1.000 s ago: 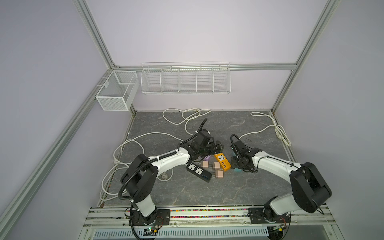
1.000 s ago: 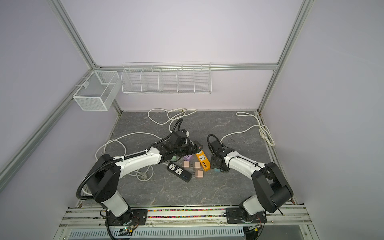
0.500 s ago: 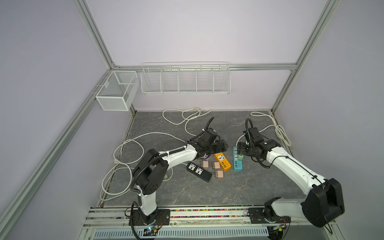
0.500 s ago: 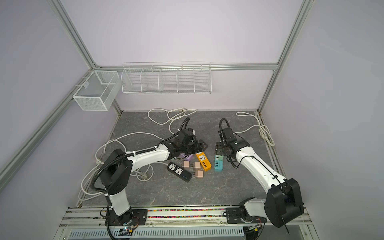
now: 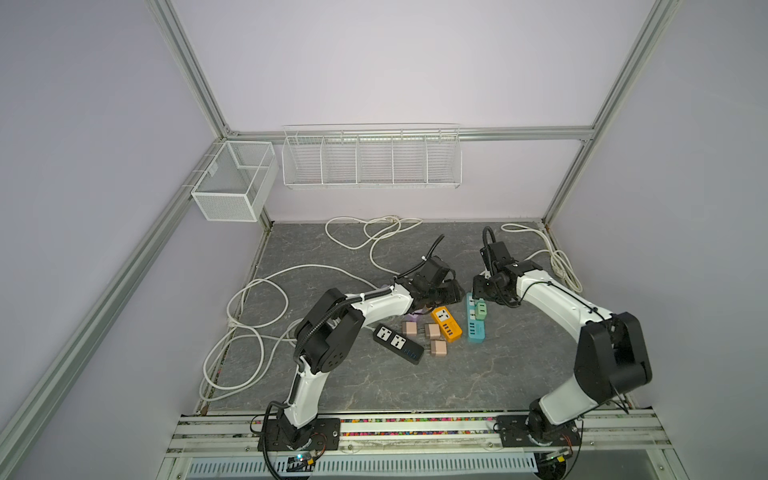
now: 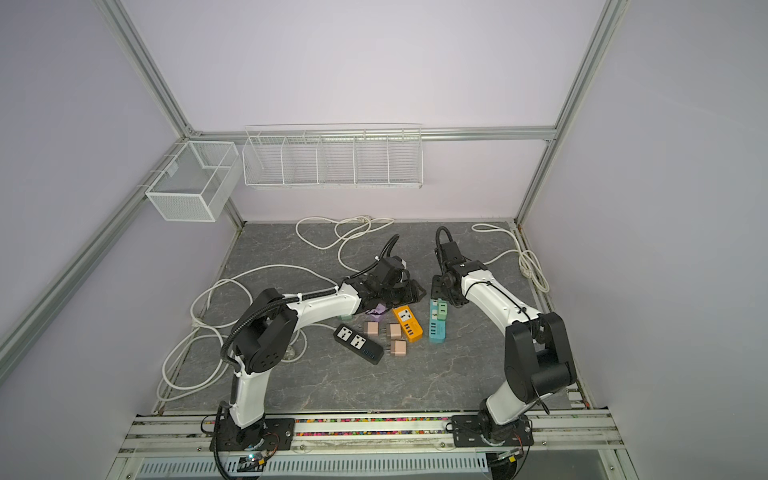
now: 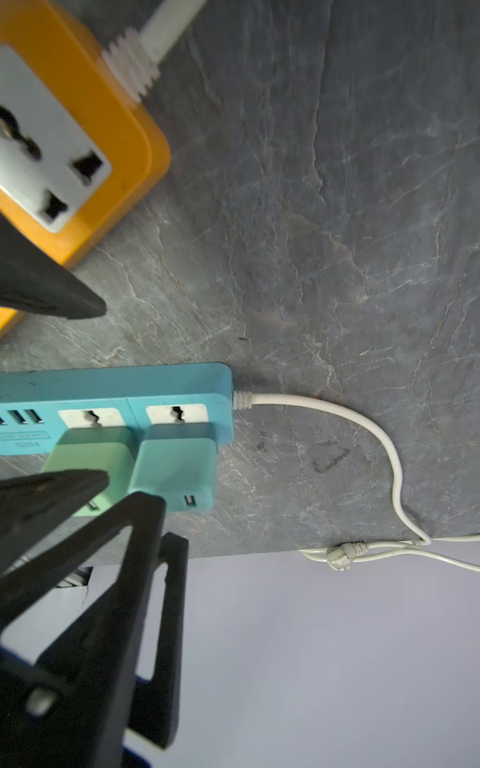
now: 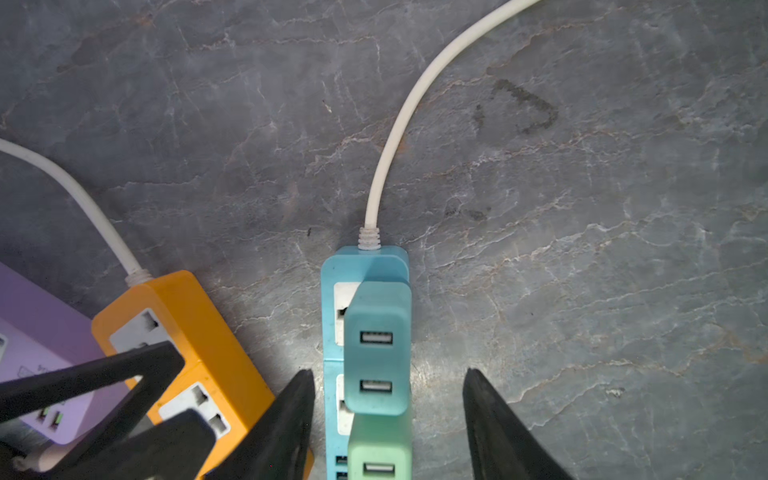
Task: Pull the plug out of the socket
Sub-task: 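Close the right gripper on the mint-green adapter in the teal strip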
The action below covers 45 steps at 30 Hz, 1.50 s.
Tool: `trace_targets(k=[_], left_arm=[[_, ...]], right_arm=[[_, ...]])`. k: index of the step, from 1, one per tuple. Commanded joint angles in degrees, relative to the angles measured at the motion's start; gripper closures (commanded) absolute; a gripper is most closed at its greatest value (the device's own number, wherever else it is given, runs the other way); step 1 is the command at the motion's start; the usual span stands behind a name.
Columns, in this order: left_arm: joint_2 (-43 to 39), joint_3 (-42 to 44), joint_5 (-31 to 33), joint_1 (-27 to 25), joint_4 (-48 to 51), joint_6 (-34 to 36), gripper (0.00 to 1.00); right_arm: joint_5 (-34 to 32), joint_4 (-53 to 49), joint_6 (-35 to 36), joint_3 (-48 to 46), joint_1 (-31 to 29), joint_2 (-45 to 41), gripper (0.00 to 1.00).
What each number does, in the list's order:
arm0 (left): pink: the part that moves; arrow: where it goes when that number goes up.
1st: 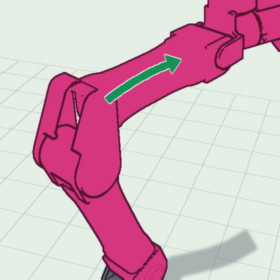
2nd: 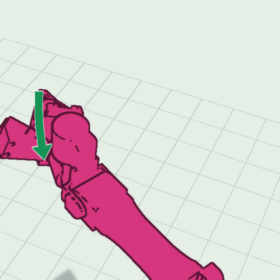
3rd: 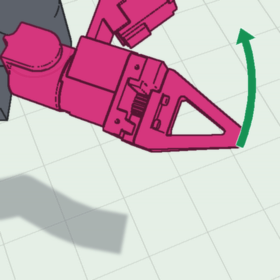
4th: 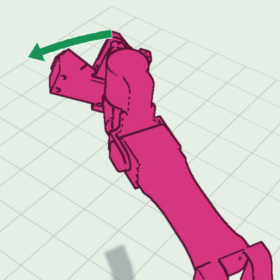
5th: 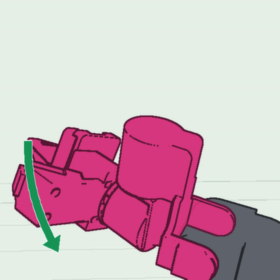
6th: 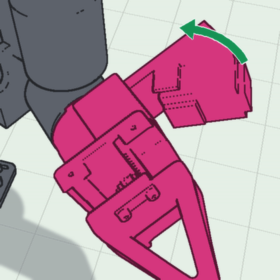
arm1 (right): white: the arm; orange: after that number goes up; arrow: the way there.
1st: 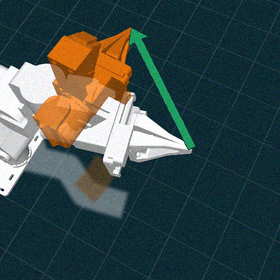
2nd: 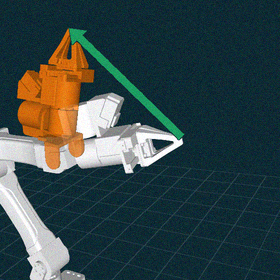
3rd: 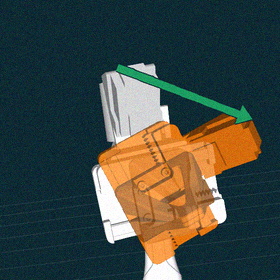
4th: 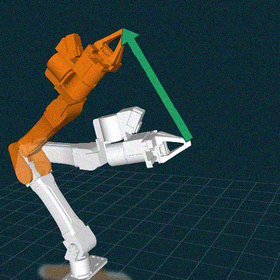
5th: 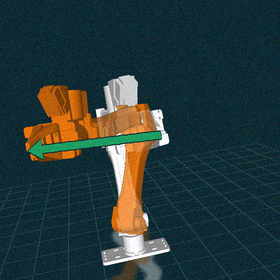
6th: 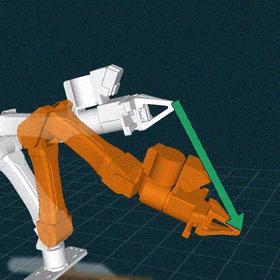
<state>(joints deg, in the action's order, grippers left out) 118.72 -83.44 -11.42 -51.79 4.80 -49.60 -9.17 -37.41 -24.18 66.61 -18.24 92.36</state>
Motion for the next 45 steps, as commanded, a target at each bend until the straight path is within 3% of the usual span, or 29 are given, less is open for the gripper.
trace_targets(k=[1,21,30,45], left_arm=[[2.8,-2.5,-1.4,-0.4,-1.9,-1.3,0.46],[13.1,-10.6,-4.1,-1.0,-0.4,-3.4,0.62],[14.8,-11.1,-4.6,-1.0,0.7,-3.1,0.63],[13.5,-8.8,-1.5,-1.9,2.7,-2.9,0.63]], right_arm=[[1.7,1.3,1.0,1.8,0.8,1.9,0.43],[0.7,2.0,2.4,3.0,0.8,7.3,0.57],[1.5,3.0,2.1,2.5,0.8,8.8,0.61],[2.4,4.8,0.5,2.8,0.1,7.5,0.77]])
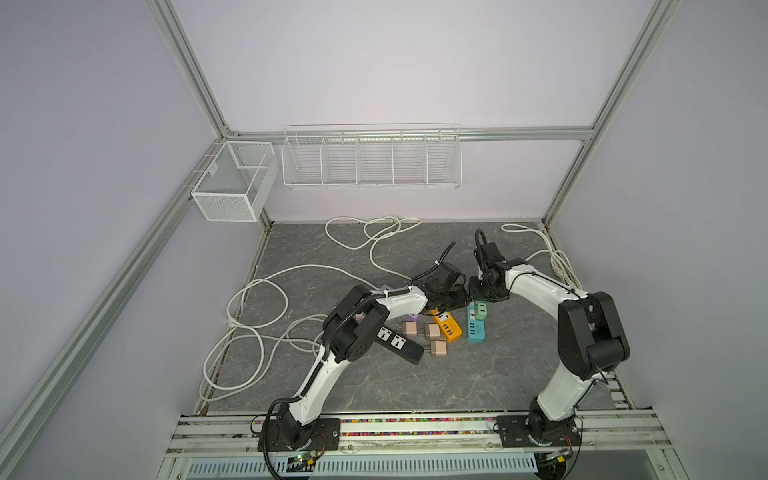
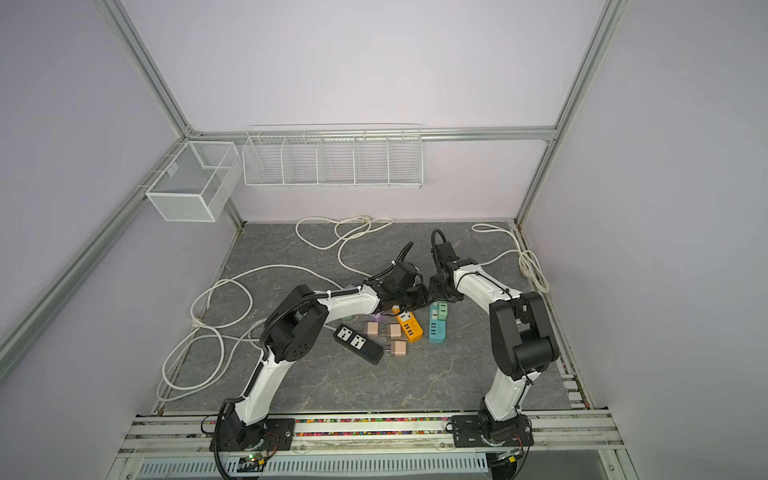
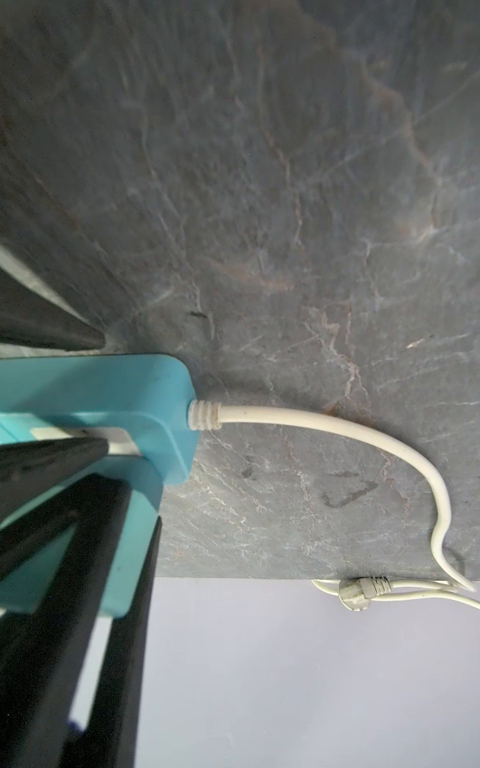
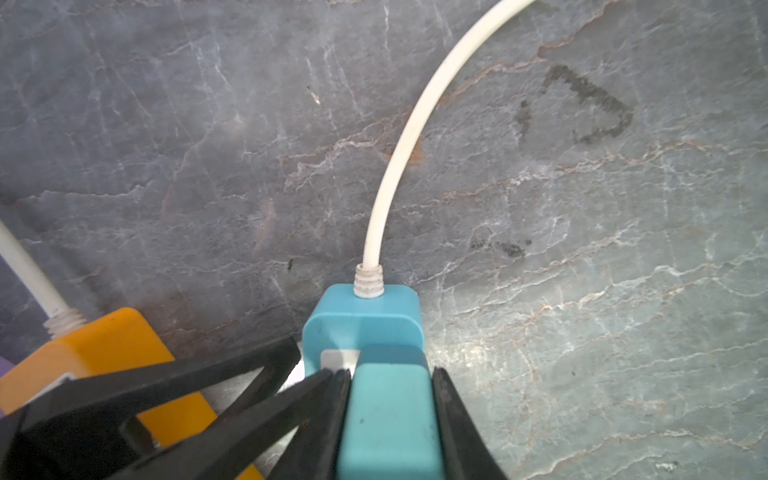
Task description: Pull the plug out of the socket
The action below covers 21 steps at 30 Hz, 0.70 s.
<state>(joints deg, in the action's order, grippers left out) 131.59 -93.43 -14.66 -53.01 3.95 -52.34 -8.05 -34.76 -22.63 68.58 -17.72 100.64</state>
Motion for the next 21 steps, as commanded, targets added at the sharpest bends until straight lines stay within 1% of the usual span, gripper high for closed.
trace_targets(k=[1,4,7,9,13,17,21], left_arm=[[0.5,1.3,2.1,-0.7,3.8,-0.1,0.63],[0.6,1.1,2.9,-0.7,5.3,0.2,0.63],[0.5,1.2,3.5,-0.7,6.0,0.3,0.63],[0.5,1.4,3.2,-0.7,5.6,0.3,0.63],[0.9,1.4,2.4,-0.7,5.3,0.2,0.63],[0.8,1.6,2.4,-0.8,5.1,0.1,0.63],[0.6,1.6,3.4,-0.9,6.3,0.3,0.63]], right_arm=[[1.4,2.5,-1.3,1.0,-0.6,-0.6,0.78],[1.2,2.1,-1.4,1.9,-1.1,0.0,0.80],[-0.4,1.5,-0.8,1.6,-0.8,-0.7,0.81],[-0.3,1.5,0.1,1.0,-0.3,-1.5,0.81],[-0.4,0.9,-0.5,0.1,0.9,-2.9,0.83],[2.2,2.1,-1.9,0.5,-0.1,-2.6,0.85],[0.5,0.7,-2.2,2.3,-1.3,-1.6,0.86]])
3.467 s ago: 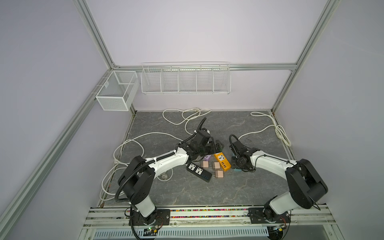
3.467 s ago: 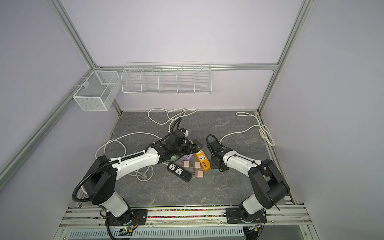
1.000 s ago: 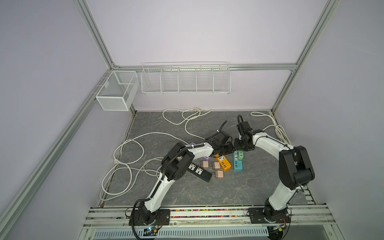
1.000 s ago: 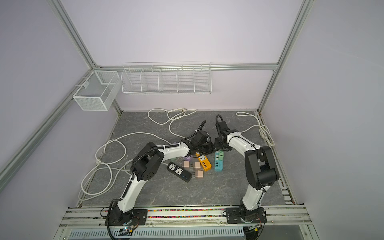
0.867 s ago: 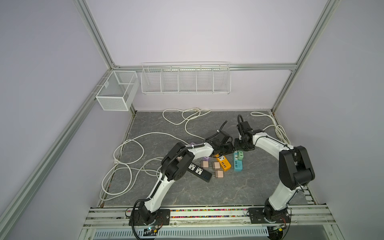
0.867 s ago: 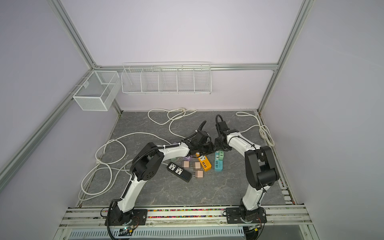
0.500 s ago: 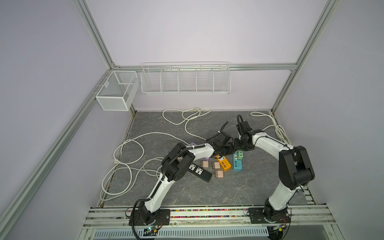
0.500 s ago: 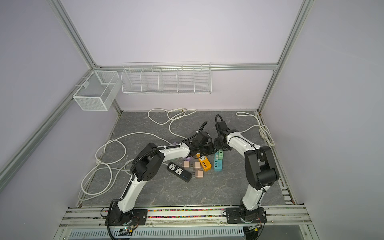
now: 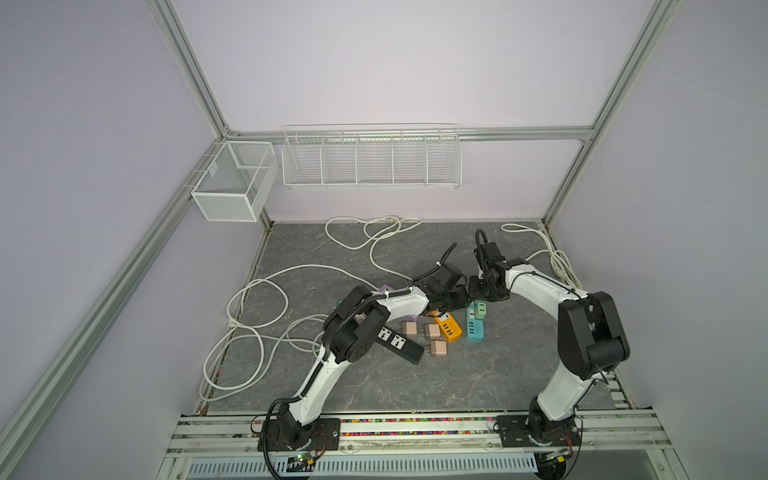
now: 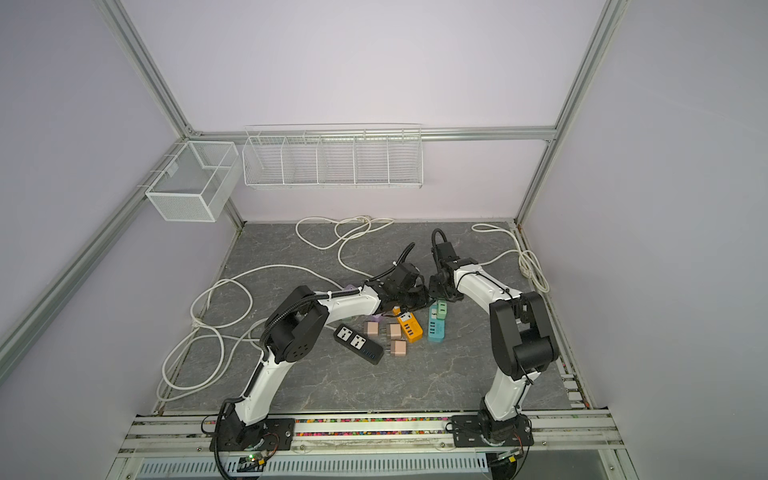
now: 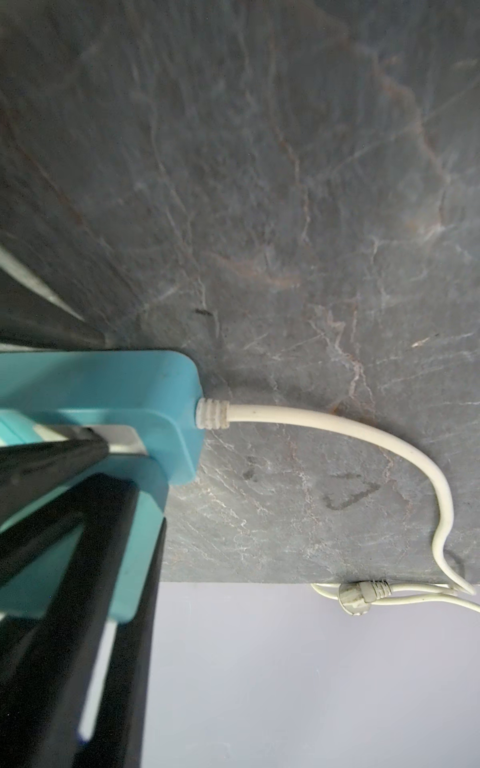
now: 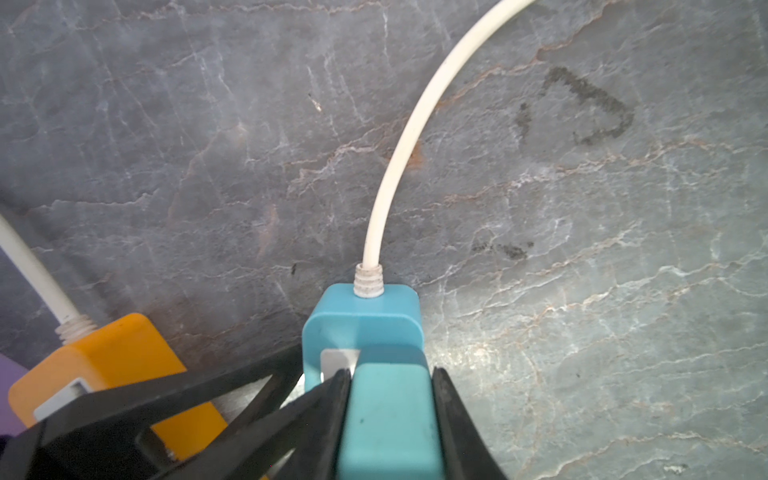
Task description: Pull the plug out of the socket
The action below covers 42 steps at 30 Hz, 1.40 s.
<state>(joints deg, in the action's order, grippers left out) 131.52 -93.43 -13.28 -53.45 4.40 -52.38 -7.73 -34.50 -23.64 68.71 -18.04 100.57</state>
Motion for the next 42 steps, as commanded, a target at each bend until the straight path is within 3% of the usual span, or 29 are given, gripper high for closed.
trace_targets(k=[1,17,36,39,42], left_arm=[[0.7,1.7,2.1,-0.4,6.0,0.3,0.63],[1.4,2.7,4.9,-1.0,11.2,0.8,0.68],[1.5,4.8,4.7,-1.0,13.3,2.1,0.71],[1.6,4.3,6.0,-1.1,14.4,2.0,0.71],[1.3,4.5,6.7,-1.1,15.0,1.9,0.71]], right_arm=[[-0.3,0.0,-1.0,2.3,-0.9,-1.5,0.86],[-3.2,-1.4,-0.9,3.0,-0.8,-2.0,0.88],[-1.9,-1.8,0.4,3.4,0.3,-1.9,0.90],[-0.3,-0.6,-1.3,3.6,-1.1,-1.2,0.91],[-2.8,-1.2,-1.4,4.2,-2.4,-0.8,0.91]])
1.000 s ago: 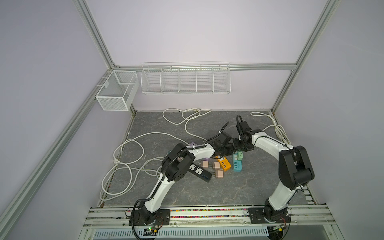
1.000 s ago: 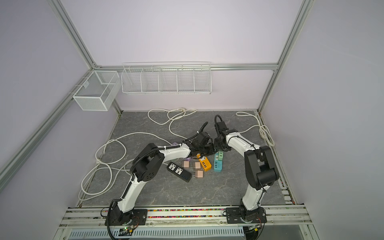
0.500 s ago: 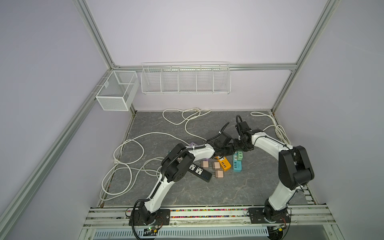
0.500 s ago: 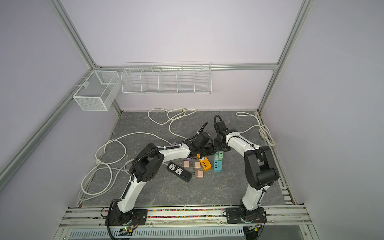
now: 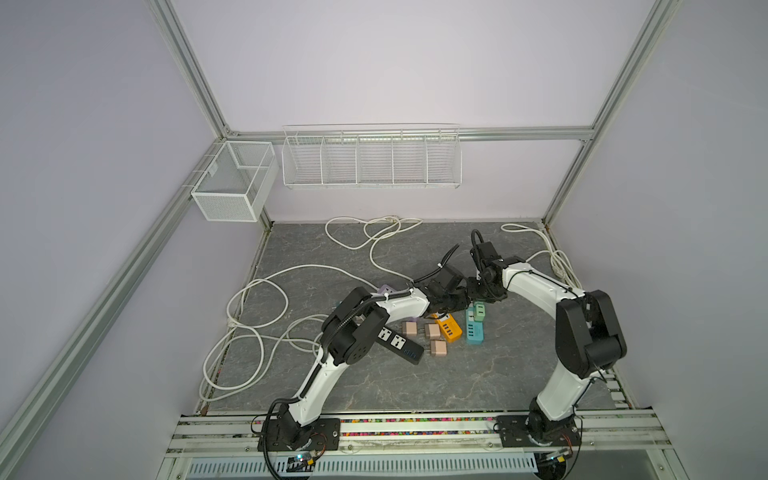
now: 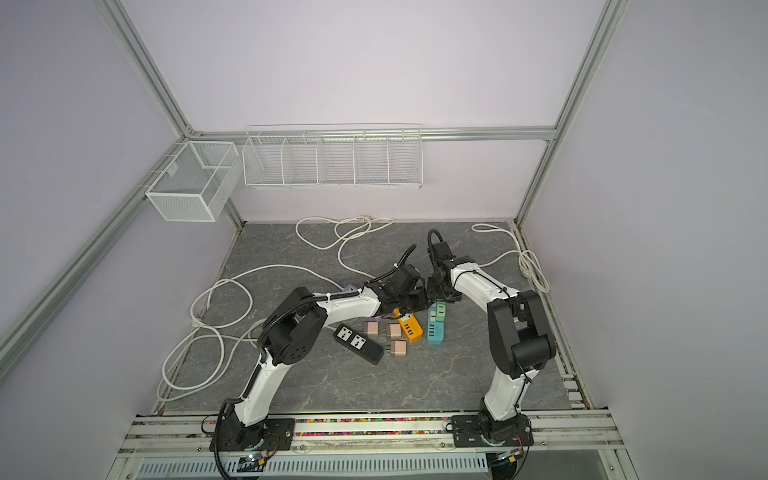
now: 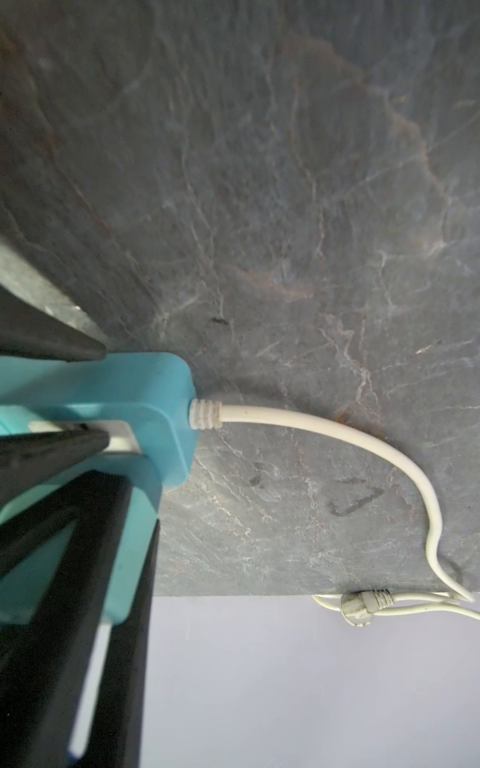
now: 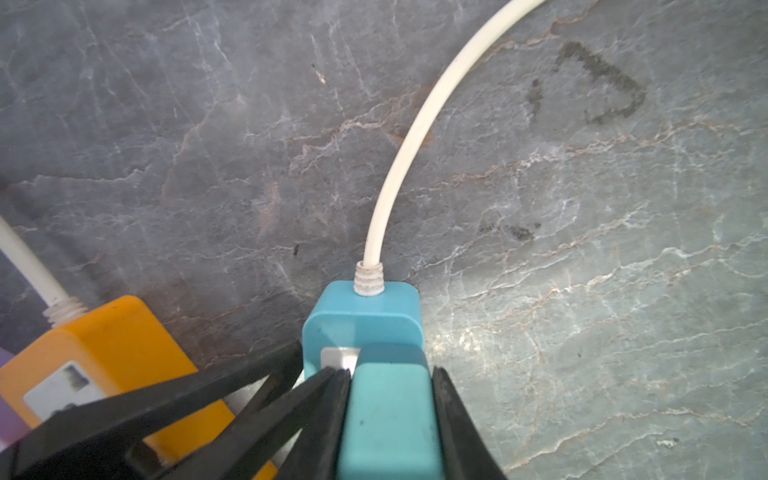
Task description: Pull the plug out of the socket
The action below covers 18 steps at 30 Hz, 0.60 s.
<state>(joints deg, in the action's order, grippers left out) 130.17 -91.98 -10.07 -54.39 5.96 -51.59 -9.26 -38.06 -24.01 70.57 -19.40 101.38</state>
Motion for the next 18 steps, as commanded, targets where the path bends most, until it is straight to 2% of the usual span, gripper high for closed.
trace_targets(k=[1,7,13,18], left_arm=[[2.6,3.3,3.6,-0.2,13.4,1.1,0.71],[2.6,3.8,3.6,-0.3,13.0,0.6,0.71],[2.8,3.9,3.2,-0.3,12.0,-0.1,0.71],[2.7,4.2,3.6,-0.3,12.5,-0.1,0.71]], right_arm=[[-1.6,2.0,-0.8,2.5,-0.9,-1.6,0.91],[-1.8,1.0,-0.1,1.5,1.4,-3.1,0.90],[-0.9,0.9,-2.7,3.3,-0.2,-1.1,0.91],[-2.0,0.6,-1.6,3.5,-0.1,-1.6,0.91]])
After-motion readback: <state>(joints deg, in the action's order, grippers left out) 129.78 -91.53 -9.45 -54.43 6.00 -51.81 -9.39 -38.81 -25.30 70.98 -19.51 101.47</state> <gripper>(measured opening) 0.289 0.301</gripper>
